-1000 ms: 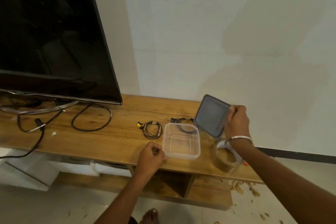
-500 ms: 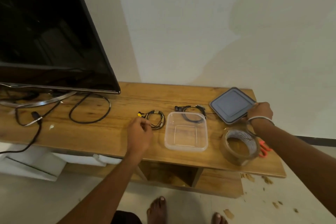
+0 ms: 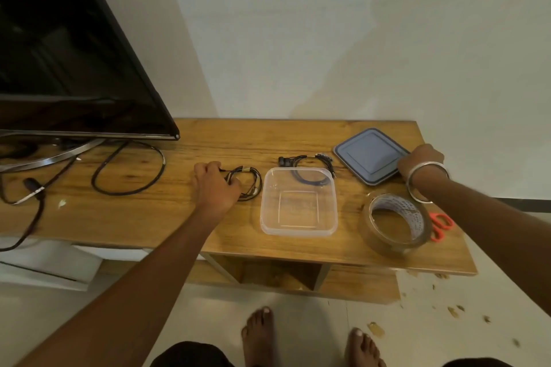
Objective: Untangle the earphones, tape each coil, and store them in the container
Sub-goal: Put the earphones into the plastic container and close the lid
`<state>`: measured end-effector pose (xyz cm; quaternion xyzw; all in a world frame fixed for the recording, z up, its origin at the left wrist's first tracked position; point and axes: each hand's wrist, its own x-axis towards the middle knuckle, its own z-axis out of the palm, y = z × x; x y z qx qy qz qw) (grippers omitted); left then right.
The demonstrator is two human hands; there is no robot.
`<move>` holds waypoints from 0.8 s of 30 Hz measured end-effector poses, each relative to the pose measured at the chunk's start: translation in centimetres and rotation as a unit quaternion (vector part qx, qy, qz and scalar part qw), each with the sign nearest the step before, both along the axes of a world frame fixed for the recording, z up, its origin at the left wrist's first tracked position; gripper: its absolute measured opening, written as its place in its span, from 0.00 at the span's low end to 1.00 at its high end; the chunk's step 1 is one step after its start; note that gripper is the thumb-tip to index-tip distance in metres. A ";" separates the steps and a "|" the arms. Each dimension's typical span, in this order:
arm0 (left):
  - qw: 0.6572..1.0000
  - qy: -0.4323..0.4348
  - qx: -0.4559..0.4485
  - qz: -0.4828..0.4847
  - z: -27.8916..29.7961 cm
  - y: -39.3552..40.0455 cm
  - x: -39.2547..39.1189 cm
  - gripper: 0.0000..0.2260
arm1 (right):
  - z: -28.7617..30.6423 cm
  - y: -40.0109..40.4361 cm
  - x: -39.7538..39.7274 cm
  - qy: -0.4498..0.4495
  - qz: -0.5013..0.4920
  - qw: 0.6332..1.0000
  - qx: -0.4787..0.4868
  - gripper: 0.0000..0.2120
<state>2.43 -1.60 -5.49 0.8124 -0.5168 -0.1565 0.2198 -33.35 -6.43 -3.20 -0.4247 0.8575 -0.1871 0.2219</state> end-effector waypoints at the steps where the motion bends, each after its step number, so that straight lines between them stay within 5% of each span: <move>1: 1.000 -0.012 0.009 -0.004 0.0 0.0 0.0 0.24 | 0.0 -0.1 0.0 0.011 0.008 1.000 0.000 0.05; 8: 0.997 -0.063 0.011 -0.038 0.5 0.1 -0.3 0.16 | 1.0 0.6 2.7 0.172 0.121 0.978 0.007 0.19; 16: 0.992 -0.110 0.003 -0.063 0.4 -0.3 0.1 0.12 | 0.7 -1.4 8.3 0.148 0.349 0.922 -0.082 0.15; 24: 0.992 -0.097 0.004 -0.079 0.4 -0.7 0.3 0.09 | -0.1 -3.0 11.6 0.161 0.451 0.874 -0.081 0.14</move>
